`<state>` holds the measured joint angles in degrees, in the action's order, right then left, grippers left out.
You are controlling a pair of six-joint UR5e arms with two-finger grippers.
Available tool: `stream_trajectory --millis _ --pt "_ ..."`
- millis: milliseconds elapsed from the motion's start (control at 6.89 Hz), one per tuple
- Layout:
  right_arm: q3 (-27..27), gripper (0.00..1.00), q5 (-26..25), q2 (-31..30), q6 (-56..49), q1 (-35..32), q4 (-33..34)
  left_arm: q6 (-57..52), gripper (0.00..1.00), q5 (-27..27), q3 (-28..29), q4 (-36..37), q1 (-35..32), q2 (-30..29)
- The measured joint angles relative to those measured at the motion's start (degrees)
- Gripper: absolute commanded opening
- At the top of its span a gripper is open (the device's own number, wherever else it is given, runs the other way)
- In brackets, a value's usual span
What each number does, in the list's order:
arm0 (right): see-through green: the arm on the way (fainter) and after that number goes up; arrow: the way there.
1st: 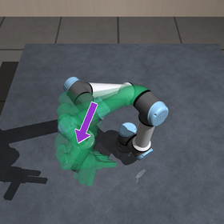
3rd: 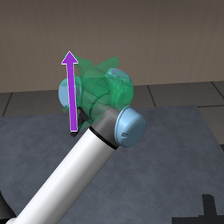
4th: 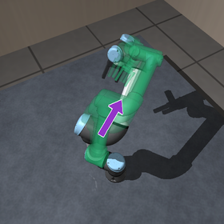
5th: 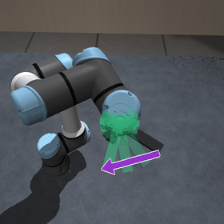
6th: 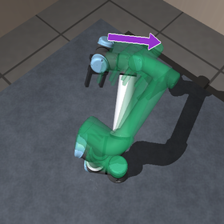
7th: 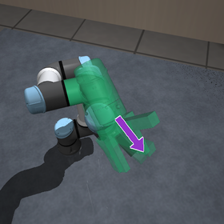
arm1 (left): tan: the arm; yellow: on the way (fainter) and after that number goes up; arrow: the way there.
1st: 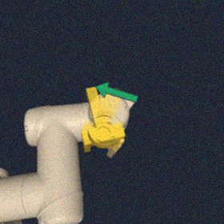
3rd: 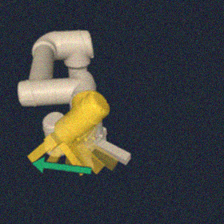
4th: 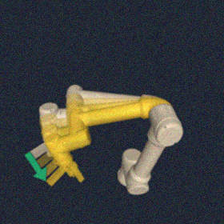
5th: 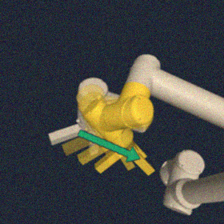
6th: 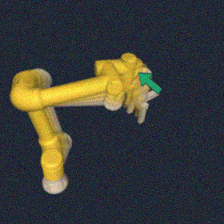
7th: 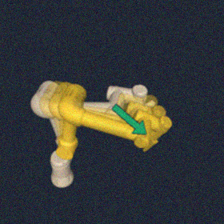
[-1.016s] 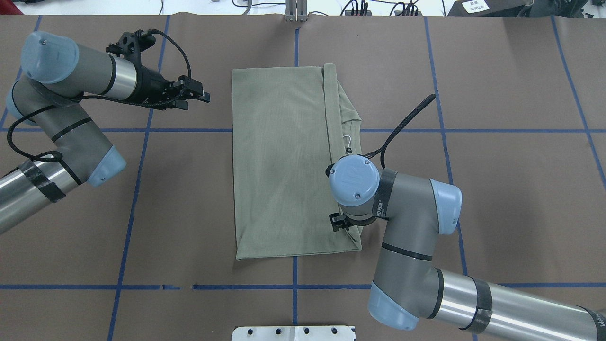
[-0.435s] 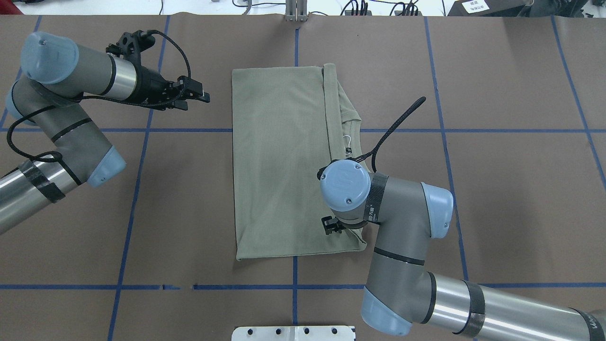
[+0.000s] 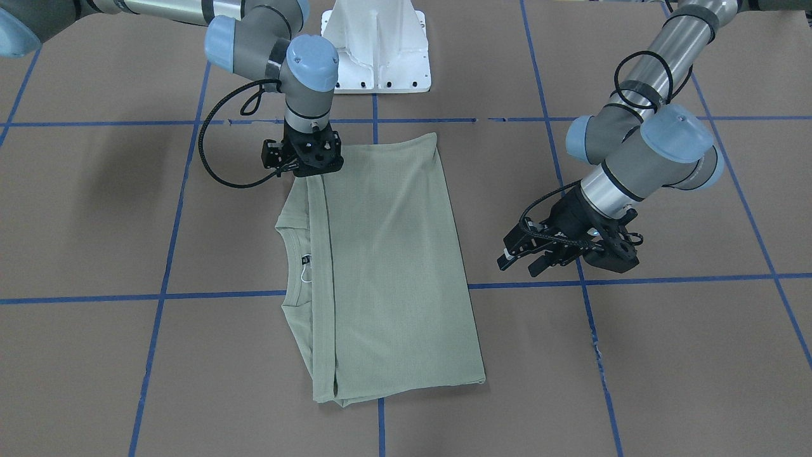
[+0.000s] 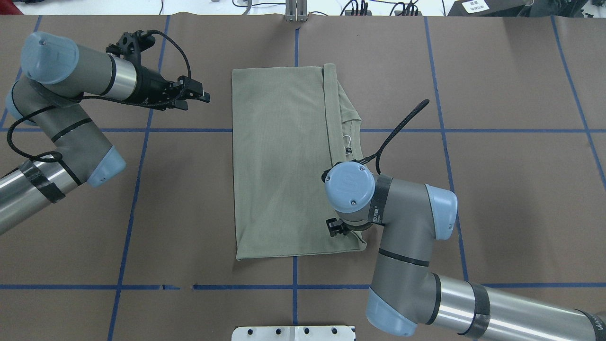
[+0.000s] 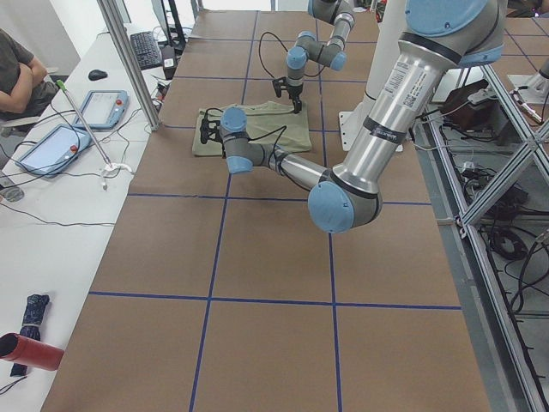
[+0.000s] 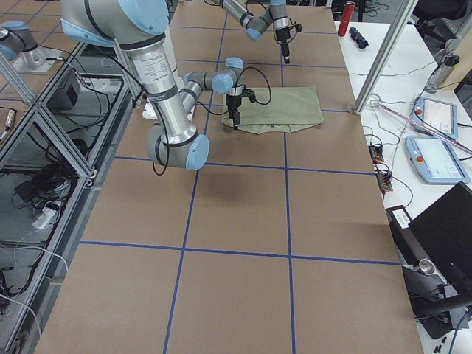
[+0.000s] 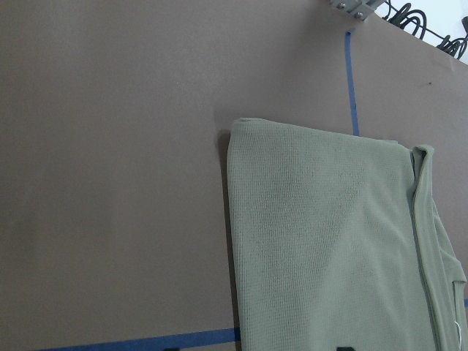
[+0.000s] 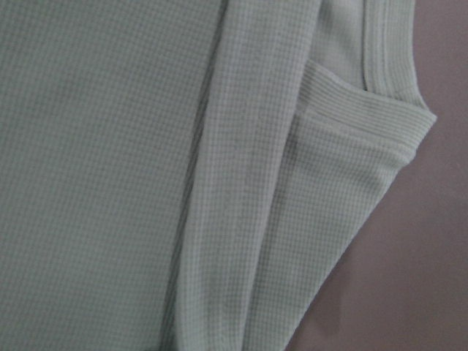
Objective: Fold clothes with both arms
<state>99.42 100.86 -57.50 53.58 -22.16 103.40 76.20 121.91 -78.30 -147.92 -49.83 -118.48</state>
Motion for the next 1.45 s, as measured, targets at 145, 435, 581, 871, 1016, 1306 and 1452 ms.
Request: stream_trajectory --millis 145,435,581,871,1016,1306,1452 --pt "1.43 1.00 0.22 -2.11 -1.70 -1.13 0.05 0.00 0.77 0.00 -0.07 0.00 0.00 0.00" --pt "6.80 1.00 0.31 -10.21 -8.67 -3.83 -0.02 0.41 0.77 -0.06 -1.04 0.17 0.00 -0.01" --pt "9.28 1.00 0.21 -14.35 -10.90 -4.51 -0.26 1.26 0.77 -0.08 -1.75 0.32 0.00 -0.06" --pt "11.32 1.00 -0.07 -15.39 -11.53 -4.70 -0.43 2.25 0.77 -0.09 -2.55 0.50 0.00 -0.03" --pt "10.87 1.00 -0.11 -13.17 -11.34 -4.98 -0.38 2.33 0.77 -0.13 -2.81 0.48 0.00 0.38" --pt "6.16 1.00 -0.19 -5.64 -9.85 -6.18 -0.49 2.35 0.77 -0.11 -5.87 0.43 -0.01 3.86" --pt "2.36 1.00 -0.28 -1.60 -8.48 -6.52 -0.59 2.31 0.77 -0.10 -7.26 0.42 -0.03 5.59"
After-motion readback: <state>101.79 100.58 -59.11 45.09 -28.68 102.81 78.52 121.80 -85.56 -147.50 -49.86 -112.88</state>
